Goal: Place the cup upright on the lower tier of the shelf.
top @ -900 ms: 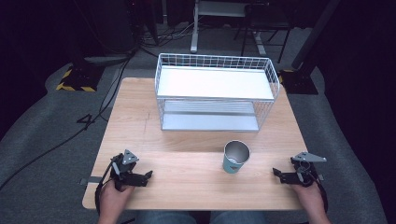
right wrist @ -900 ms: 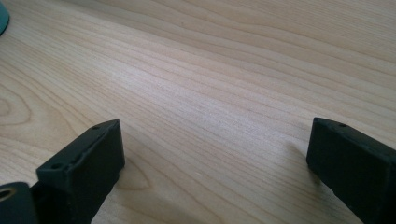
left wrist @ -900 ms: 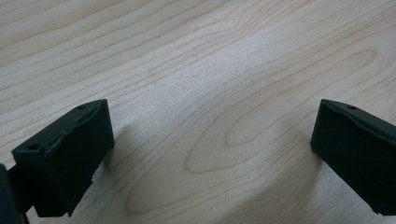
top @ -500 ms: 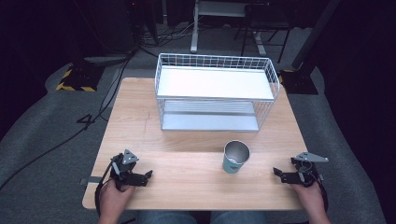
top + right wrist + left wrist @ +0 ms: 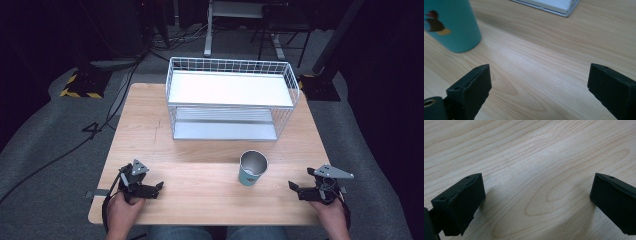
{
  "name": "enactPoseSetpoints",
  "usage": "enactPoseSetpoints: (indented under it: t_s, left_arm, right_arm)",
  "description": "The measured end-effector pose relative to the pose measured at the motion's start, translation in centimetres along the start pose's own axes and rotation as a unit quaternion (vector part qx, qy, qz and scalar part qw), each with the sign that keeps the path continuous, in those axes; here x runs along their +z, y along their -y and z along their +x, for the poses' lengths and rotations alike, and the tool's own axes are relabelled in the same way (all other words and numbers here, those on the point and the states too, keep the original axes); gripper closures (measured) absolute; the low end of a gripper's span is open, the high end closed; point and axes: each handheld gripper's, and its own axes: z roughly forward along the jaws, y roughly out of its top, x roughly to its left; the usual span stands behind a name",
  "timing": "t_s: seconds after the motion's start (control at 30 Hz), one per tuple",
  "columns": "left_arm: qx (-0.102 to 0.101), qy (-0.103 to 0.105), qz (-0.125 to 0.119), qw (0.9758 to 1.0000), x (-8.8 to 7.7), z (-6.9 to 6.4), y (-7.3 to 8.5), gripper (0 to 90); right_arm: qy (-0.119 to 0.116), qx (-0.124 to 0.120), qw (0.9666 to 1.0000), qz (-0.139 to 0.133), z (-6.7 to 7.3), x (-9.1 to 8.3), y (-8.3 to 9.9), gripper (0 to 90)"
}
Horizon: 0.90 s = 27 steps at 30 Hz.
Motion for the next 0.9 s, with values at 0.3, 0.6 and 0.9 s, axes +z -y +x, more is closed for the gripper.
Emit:
enactPoseSetpoints:
  t_s: [0.3,0.6,0.9]
  left_arm:
    - [-0.002,-0.001,0.001,1.0,0.0,0.0,-0.1,0.4]
    - [-0.005,-0.001,-0.001,1.0,0.1,0.0,-0.1,0.4]
    - [-0.005,-0.002,0.0,1.0,0.1,0.0,-0.1,0.4]
  right_arm:
    - [-0.022,-0.013,0.9996,-0.013,2.7,-0.2,-0.9,5.9]
    - [-0.056,-0.015,0.9982,-0.015,5.4,0.7,-1.7,6.0]
    - [-0.089,-0.005,0.9957,-0.023,7.4,2.7,-2.2,6.8]
